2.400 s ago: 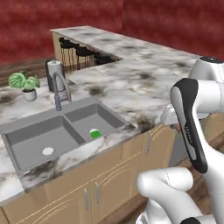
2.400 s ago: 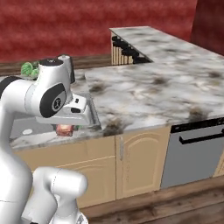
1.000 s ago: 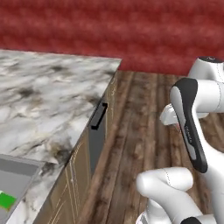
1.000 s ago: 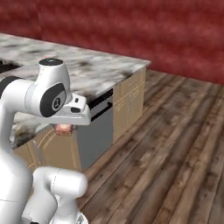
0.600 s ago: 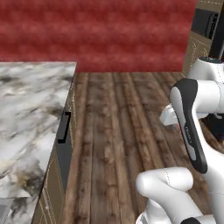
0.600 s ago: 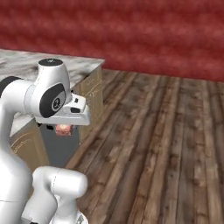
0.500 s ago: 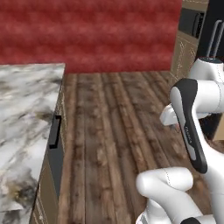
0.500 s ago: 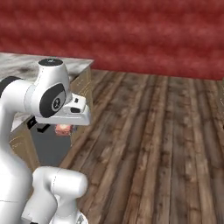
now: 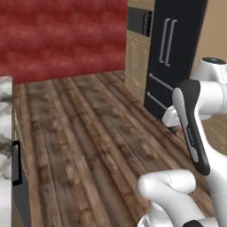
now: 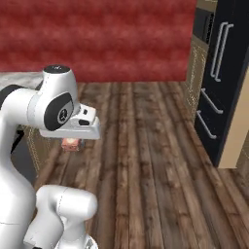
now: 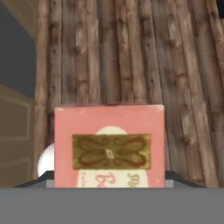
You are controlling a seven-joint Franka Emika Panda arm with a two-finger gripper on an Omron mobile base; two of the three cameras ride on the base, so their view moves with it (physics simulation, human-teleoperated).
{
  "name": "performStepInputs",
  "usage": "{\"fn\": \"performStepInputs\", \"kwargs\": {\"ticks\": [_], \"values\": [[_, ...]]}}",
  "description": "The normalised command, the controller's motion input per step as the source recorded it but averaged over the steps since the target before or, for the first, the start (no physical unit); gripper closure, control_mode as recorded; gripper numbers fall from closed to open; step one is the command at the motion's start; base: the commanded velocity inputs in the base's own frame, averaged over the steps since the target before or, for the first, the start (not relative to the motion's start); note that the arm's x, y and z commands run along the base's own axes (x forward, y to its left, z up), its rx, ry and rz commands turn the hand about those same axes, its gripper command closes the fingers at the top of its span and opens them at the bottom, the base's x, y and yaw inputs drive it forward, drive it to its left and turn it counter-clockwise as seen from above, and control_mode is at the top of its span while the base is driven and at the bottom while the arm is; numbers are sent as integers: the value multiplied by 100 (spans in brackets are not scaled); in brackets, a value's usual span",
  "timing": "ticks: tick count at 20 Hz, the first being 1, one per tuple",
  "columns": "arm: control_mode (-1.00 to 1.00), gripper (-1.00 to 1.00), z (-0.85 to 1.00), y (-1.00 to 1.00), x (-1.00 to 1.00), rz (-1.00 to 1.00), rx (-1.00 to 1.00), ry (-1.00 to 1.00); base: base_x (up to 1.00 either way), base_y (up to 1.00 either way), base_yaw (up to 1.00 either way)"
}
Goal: Pick up the sponge and bar soap from the sink, and place them back in the cabinet, and close the cabinet door.
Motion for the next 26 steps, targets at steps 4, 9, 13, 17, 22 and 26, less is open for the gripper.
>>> {"fn": "performStepInputs", "kwargs": {"ticks": [4, 9, 13, 17, 22, 26], "values": [[100, 100, 0, 0, 0, 0, 0, 0, 46, 0, -47], [100, 100, 0, 0, 0, 0, 0, 0, 48, 0, -48], [100, 100, 0, 0, 0, 0, 0, 0, 45, 0, -47], [100, 100, 0, 0, 0, 0, 0, 0, 37, 0, -43], [100, 100, 0, 0, 0, 0, 0, 0, 38, 0, -45], [100, 100, 0, 0, 0, 0, 0, 0, 38, 0, -47]]}}
